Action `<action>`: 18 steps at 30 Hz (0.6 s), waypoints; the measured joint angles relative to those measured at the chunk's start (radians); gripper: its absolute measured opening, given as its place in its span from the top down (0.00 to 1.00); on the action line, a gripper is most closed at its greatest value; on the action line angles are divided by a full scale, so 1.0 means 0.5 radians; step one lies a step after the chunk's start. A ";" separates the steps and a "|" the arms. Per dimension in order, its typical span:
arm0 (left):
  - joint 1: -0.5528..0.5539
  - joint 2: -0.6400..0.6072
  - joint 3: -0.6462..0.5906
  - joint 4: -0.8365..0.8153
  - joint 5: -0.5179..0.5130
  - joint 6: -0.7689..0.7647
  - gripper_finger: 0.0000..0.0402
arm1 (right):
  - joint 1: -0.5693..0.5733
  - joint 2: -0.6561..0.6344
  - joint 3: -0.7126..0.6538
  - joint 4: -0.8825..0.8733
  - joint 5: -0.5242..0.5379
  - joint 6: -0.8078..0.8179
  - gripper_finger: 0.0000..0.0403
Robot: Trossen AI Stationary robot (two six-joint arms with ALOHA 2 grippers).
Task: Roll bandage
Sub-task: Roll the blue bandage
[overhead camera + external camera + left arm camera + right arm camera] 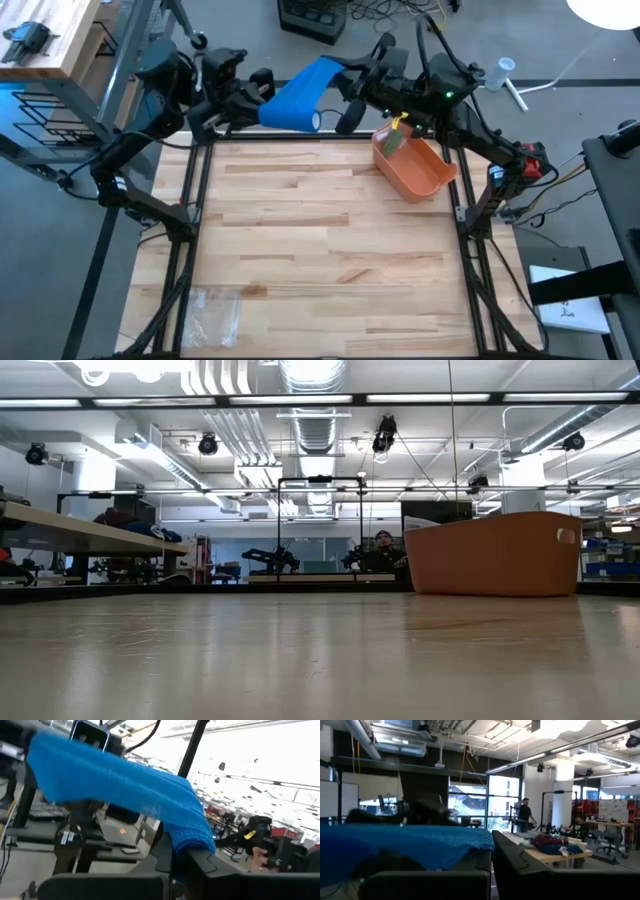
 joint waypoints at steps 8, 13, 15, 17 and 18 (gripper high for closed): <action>0.032 -0.004 0.000 -0.066 -0.076 -0.001 0.98 | 0.049 0.005 0.000 -0.007 -0.011 -0.011 1.00; 0.043 -0.002 0.000 -0.069 -0.104 -0.001 0.98 | 0.108 0.004 0.000 -0.011 -0.007 -0.048 1.00; 0.047 -0.002 0.000 -0.067 -0.106 0.016 0.98 | 0.124 0.002 0.000 -0.013 -0.010 -0.061 1.00; 0.048 -0.003 0.000 -0.040 -0.113 0.022 0.98 | 0.130 0.000 0.000 -0.013 -0.009 -0.082 1.00; 0.049 -0.003 0.000 -0.025 -0.116 0.021 0.98 | 0.130 0.000 0.000 -0.014 -0.008 -0.084 1.00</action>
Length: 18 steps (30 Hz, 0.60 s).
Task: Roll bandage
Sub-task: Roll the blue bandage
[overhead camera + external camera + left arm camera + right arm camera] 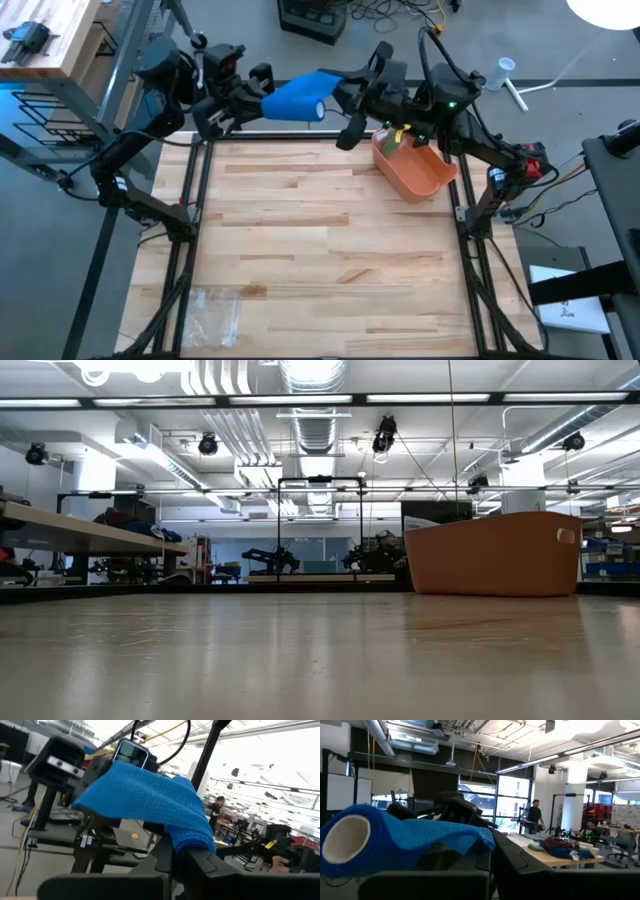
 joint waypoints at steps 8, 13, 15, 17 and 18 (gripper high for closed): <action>-0.001 -0.006 0.000 0.049 0.000 0.000 0.98 | 0.000 -0.002 0.000 -0.112 0.012 0.036 1.00; -0.001 -0.006 0.000 0.049 -0.001 0.032 0.98 | 0.000 -0.002 0.000 -0.139 0.013 0.047 1.00; -0.001 -0.006 0.000 0.048 -0.001 0.048 0.98 | 0.000 -0.002 0.000 -0.140 0.013 0.047 1.00; -0.001 -0.004 0.000 0.044 0.000 0.050 0.98 | 0.000 -0.003 0.000 -0.140 0.013 0.036 1.00; -0.001 -0.003 0.000 0.030 0.007 0.050 0.98 | 0.000 -0.004 0.000 -0.140 0.013 0.019 1.00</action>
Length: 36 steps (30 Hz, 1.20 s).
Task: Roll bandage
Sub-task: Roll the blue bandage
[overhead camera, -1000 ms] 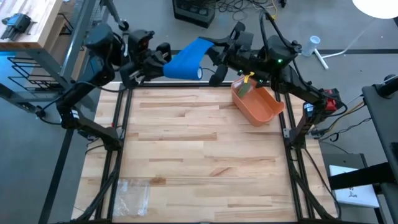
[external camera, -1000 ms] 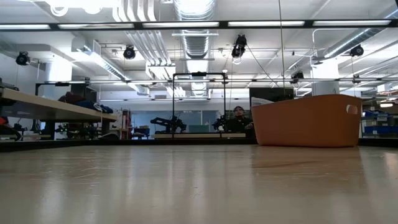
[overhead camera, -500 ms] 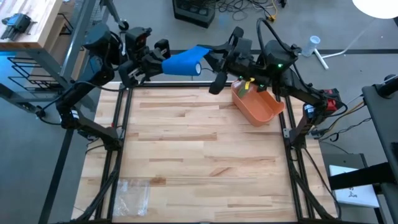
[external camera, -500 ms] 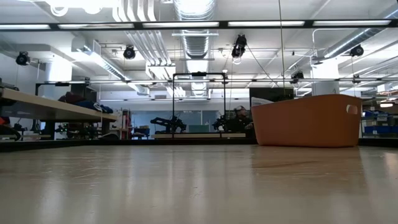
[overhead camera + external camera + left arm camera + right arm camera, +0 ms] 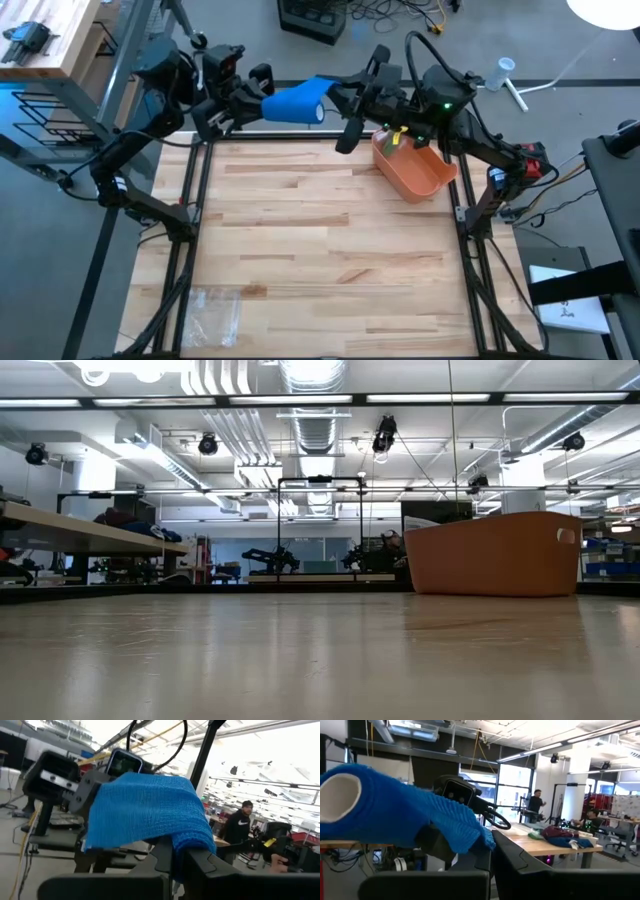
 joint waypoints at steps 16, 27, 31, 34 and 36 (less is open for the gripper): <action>-0.021 0.044 -0.124 -0.091 0.174 0.113 0.98 | -0.081 -0.007 0.000 0.045 -0.002 -0.128 1.00; -0.029 0.061 -0.150 0.022 0.170 0.144 0.98 | -0.126 -0.007 0.001 -0.076 -0.002 -0.131 1.00; -0.028 0.061 -0.156 0.026 0.154 0.166 0.98 | -0.129 -0.035 0.001 -0.078 -0.002 -0.155 1.00; -0.029 0.061 -0.157 0.093 0.148 0.163 0.98 | -0.129 -0.070 0.002 -0.115 -0.002 -0.178 1.00; -0.028 0.061 -0.157 0.208 0.137 0.129 0.98 | -0.129 -0.082 0.005 -0.149 -0.001 -0.173 1.00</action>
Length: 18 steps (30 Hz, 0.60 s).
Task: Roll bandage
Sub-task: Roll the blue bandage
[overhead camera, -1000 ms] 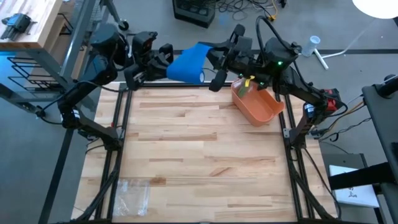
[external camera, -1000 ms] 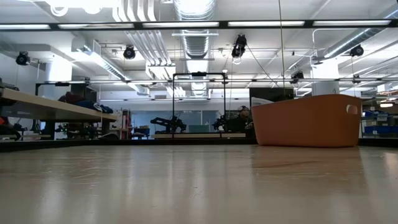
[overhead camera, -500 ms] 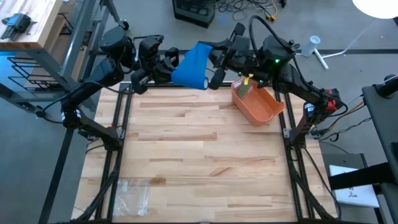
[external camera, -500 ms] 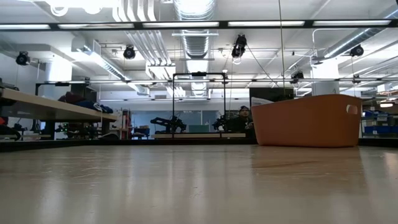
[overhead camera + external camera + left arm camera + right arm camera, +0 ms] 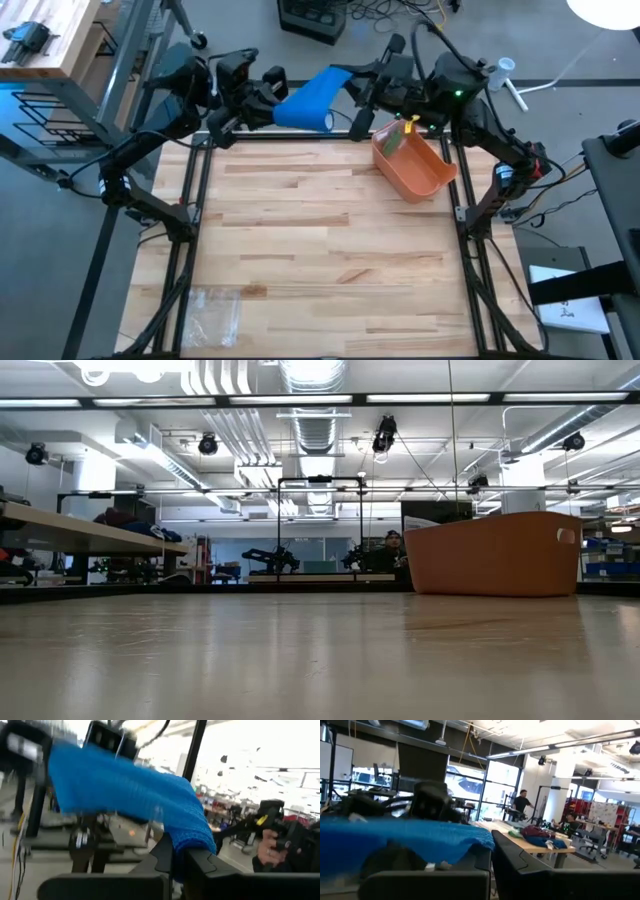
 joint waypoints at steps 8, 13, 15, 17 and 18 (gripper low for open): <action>0.000 0.000 0.000 0.452 -0.175 -0.194 0.98 | 0.002 -0.008 -0.001 -0.209 -0.020 0.183 1.00; 0.022 0.000 0.000 0.440 -0.329 -0.182 0.98 | 0.034 0.006 -0.004 -0.216 -0.108 0.314 1.00; 0.037 -0.002 0.000 0.439 -0.360 -0.181 0.98 | 0.062 0.011 -0.004 -0.212 -0.109 0.319 1.00; 0.048 -0.002 0.000 0.438 -0.397 -0.172 0.98 | 0.083 0.009 -0.005 -0.213 -0.118 0.320 1.00; 0.054 -0.002 0.000 0.434 -0.411 -0.160 0.98 | 0.089 0.008 -0.005 -0.212 -0.122 0.331 1.00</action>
